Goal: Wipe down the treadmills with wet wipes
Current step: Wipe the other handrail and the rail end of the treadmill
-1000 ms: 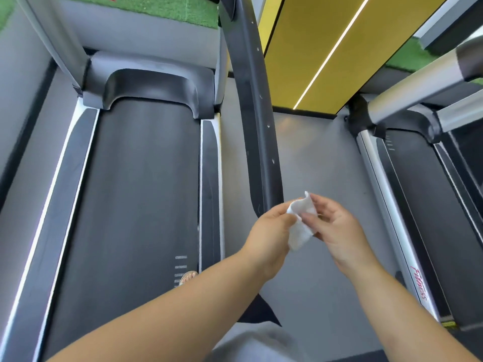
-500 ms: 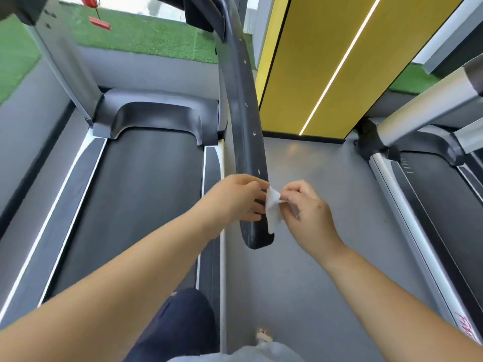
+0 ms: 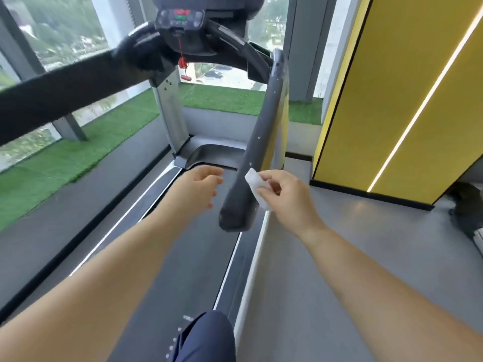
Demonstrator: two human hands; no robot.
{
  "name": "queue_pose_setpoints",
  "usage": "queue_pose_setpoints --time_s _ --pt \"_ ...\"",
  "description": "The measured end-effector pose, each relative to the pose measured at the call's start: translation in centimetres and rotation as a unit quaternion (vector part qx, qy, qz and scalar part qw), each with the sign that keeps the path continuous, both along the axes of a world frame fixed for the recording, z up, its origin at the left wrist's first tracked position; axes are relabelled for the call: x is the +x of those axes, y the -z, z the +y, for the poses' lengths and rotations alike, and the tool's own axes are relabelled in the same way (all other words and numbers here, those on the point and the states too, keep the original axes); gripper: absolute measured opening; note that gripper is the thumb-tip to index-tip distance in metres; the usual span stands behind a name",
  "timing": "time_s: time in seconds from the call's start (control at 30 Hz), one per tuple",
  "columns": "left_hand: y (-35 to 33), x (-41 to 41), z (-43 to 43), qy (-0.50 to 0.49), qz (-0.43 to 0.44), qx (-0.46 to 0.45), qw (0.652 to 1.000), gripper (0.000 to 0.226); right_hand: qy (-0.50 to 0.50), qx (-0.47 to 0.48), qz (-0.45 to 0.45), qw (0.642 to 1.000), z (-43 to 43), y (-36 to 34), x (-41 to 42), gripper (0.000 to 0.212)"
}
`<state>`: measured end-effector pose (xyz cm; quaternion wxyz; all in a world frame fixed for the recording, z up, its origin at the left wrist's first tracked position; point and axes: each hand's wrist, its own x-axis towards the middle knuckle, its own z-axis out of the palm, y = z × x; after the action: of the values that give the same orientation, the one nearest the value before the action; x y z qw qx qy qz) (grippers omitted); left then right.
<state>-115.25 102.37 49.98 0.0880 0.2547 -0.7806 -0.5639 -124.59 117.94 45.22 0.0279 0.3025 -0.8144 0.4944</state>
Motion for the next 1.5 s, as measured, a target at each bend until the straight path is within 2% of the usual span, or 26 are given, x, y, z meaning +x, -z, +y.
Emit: queue_pose_setpoints --time_s 0.07,0.13,0.23,0.3,0.37,0.53,0.63,0.67,0.83,0.93,1.03,1.1,1.17,1.27,1.37,1.43,1.5 --pt "1.0 0.8 0.7 -0.002 -0.046 -0.004 0.999 0.029 -0.012 -0.026 0.067 0.997 0.7 0.1 0.3 0.017" --pt "2.0 1.7 1.4 0.033 -0.08 0.033 0.996 0.036 -0.041 -0.023 0.16 0.986 0.6 0.9 0.7 0.02" --pt "2.6 3.1 2.6 0.061 -0.073 0.0 0.995 0.051 -0.114 0.025 0.254 0.96 0.1 2.1 1.5 0.03" --pt "2.6 3.1 2.9 0.047 -0.065 -0.016 0.997 0.045 -0.162 0.053 0.294 0.94 0.0 2.5 1.7 0.031" --pt "2.6 2.8 3.0 0.022 -0.067 -0.026 0.997 0.045 -0.19 0.06 0.294 0.935 0.1 2.4 1.5 0.03" --pt "2.2 2.2 2.4 0.024 -0.097 -0.068 0.993 0.041 -0.22 0.05 0.138 0.964 -0.3 0.3 0.8 0.023" --pt "2.3 2.0 2.1 0.018 -0.101 -0.078 0.992 0.036 -0.212 0.055 0.065 0.974 -0.4 -0.9 -0.4 0.038" --pt "2.3 2.0 1.9 0.023 -0.103 -0.079 0.991 0.036 -0.207 0.063 0.058 0.975 -0.5 -1.0 -0.9 0.037" --pt "2.1 1.6 0.9 0.049 -0.112 -0.1 0.987 0.036 -0.214 0.092 0.093 0.968 -1.3 -1.2 -1.8 0.007" --pt "2.2 1.5 0.6 0.06 -0.11 -0.102 0.987 0.034 -0.177 0.103 0.114 0.972 -1.5 -1.6 -2.8 0.011" --pt "2.3 1.5 0.4 0.067 -0.103 -0.107 0.987 0.032 -0.147 0.053 0.113 0.981 -1.5 -2.7 -2.2 0.007" --pt "2.5 1.6 0.4 0.069 -0.093 -0.115 0.987 0.022 -0.222 0.056 0.13 0.965 -1.8 -2.5 -0.3 0.012" --pt "2.6 1.8 0.5 0.072 -0.077 -0.104 0.989 0.016 -0.297 0.074 0.184 0.934 -2.0 -1.1 1.1 0.018" --pt "2.8 2.3 0.8 0.07 -0.066 -0.055 0.994 0.022 -0.326 0.095 0.219 0.915 -2.1 0.4 0.3 0.017" --pt "3.0 2.6 1.3 0.048 -0.065 -0.049 0.996 0.028 -0.346 0.091 0.246 0.901 -2.2 0.1 -1.0 0.021" --pt "3.1 2.7 1.6 0.027 -0.058 -0.041 0.997 0.032 -0.326 0.075 0.265 0.904 -2.4 -0.4 -2.6 0.015" --pt "3.2 2.9 2.3 0.001 -0.055 -0.032 0.998 0.033 -0.269 0.053 0.271 0.923 -2.5 -0.9 -4.5 0.01"
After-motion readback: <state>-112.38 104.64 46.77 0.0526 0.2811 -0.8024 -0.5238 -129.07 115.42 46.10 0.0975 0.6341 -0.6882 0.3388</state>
